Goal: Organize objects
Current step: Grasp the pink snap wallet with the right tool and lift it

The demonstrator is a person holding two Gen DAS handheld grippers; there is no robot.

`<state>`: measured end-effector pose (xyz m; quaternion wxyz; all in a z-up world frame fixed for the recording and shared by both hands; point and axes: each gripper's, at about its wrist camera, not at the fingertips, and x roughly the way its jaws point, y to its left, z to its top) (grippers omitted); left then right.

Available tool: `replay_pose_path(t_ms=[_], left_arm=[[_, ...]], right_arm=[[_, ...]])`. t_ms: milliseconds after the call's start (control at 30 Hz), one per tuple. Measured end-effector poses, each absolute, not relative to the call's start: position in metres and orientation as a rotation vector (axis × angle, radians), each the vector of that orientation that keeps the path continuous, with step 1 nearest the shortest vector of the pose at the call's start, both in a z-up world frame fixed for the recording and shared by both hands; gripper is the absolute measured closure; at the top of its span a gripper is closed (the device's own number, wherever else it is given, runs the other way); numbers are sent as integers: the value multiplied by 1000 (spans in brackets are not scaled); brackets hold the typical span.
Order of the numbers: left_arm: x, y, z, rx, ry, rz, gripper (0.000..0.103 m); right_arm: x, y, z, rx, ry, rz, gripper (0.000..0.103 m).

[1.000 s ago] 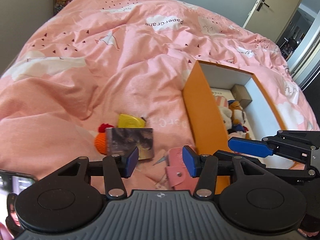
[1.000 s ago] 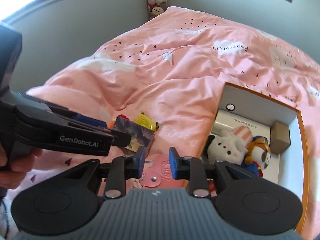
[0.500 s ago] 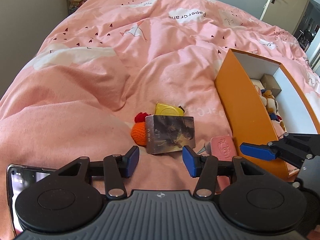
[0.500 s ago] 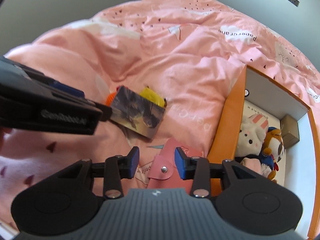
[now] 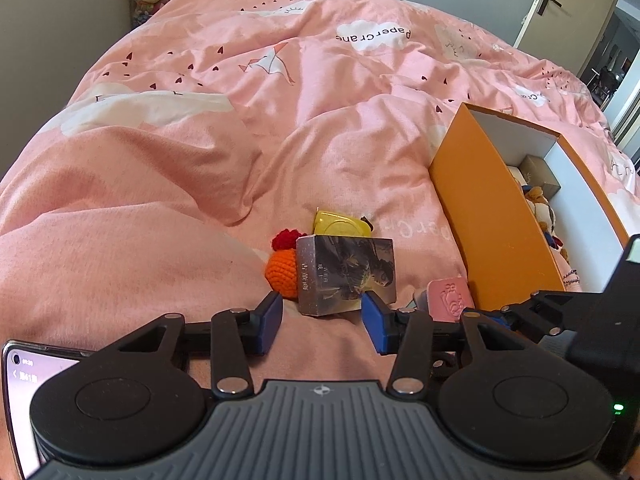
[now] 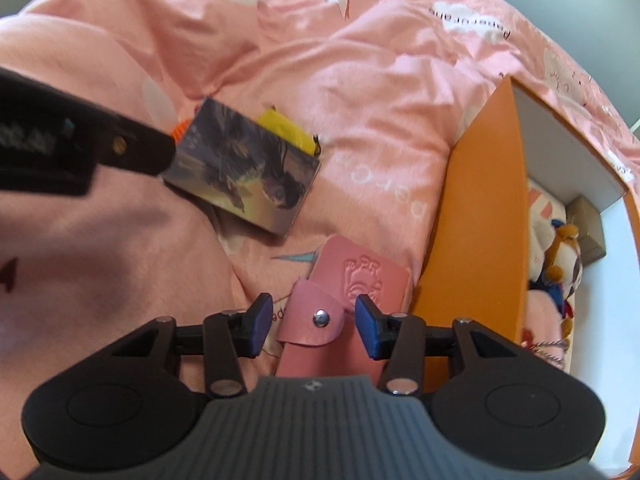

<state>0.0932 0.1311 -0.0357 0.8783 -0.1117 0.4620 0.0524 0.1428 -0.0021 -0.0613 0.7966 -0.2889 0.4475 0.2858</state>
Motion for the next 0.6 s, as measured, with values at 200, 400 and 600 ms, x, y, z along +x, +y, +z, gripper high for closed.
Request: replay_pose_path(t_ms=[200,400,600], left_arm=[[93,131,-38,-220,963,100,48],[94,132,-38,-212,971,97,49],[94,130,-38,-200,979,104,49]], right_arm=[[145,4,-79,-662,967,580,51],[146,6,-87,-689,964,558,54],[146,-2,-73,-643,959,585,66]])
